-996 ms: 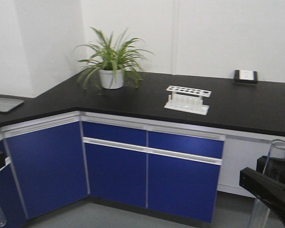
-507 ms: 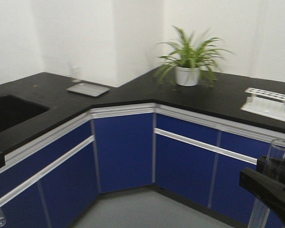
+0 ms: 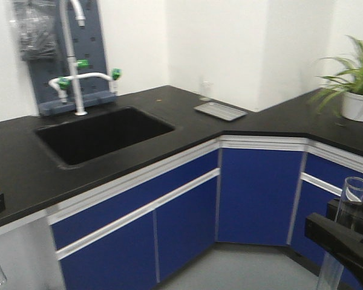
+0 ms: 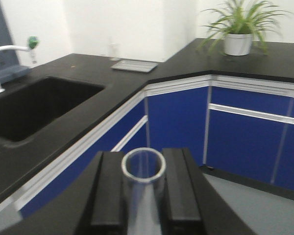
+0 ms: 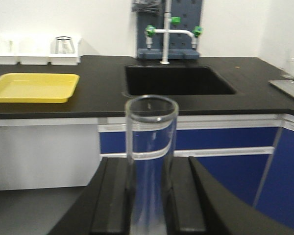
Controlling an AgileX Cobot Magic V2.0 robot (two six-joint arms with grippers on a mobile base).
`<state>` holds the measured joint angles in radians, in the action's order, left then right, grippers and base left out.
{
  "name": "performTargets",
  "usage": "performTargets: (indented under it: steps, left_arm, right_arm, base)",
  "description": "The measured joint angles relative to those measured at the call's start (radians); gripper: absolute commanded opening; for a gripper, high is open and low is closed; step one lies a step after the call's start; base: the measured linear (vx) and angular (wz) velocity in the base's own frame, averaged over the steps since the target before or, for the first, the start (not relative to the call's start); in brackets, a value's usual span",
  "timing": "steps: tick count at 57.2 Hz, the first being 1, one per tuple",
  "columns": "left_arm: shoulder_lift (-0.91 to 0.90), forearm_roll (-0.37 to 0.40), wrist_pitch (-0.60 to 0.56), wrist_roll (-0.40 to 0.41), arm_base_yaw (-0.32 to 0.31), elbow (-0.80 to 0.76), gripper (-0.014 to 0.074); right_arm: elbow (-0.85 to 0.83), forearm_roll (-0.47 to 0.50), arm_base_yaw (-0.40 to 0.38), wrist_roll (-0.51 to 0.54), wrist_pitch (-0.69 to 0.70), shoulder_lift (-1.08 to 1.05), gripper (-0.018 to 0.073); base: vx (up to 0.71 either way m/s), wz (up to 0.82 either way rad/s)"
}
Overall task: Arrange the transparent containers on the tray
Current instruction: 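Drive the base to the counter with the yellow tray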
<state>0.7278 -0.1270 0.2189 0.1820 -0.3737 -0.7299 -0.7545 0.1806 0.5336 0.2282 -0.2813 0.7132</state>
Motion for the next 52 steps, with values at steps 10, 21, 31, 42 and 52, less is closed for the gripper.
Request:
performTargets:
  steps: [10,21,31,42,52]
  left_arm:
    - [0.000,0.000,0.000,0.000,0.000,0.000,0.0113]
    - [0.000,0.000,0.000,0.000,0.000,0.000,0.0113]
    - [0.000,0.000,0.000,0.000,0.000,0.000,0.0113]
    - [0.000,0.000,0.000,0.000,0.000,0.000,0.0113]
    - [0.000,0.000,0.000,0.000,0.000,0.000,0.0113]
  right_arm:
    - [0.000,0.000,0.000,0.000,0.000,0.000,0.0093]
    - [0.000,0.000,0.000,0.000,0.000,0.000,0.0093]
    - [0.000,0.000,0.000,0.000,0.000,0.000,0.0093]
    - [0.000,0.000,0.000,0.000,0.000,0.000,0.0093]
    - [0.000,0.000,0.000,0.000,0.000,0.000,0.0093]
  base:
    - [0.06,0.50]
    - [0.10,0.44]
    - [0.12,0.45]
    - [0.14,0.48]
    - [0.16,0.49]
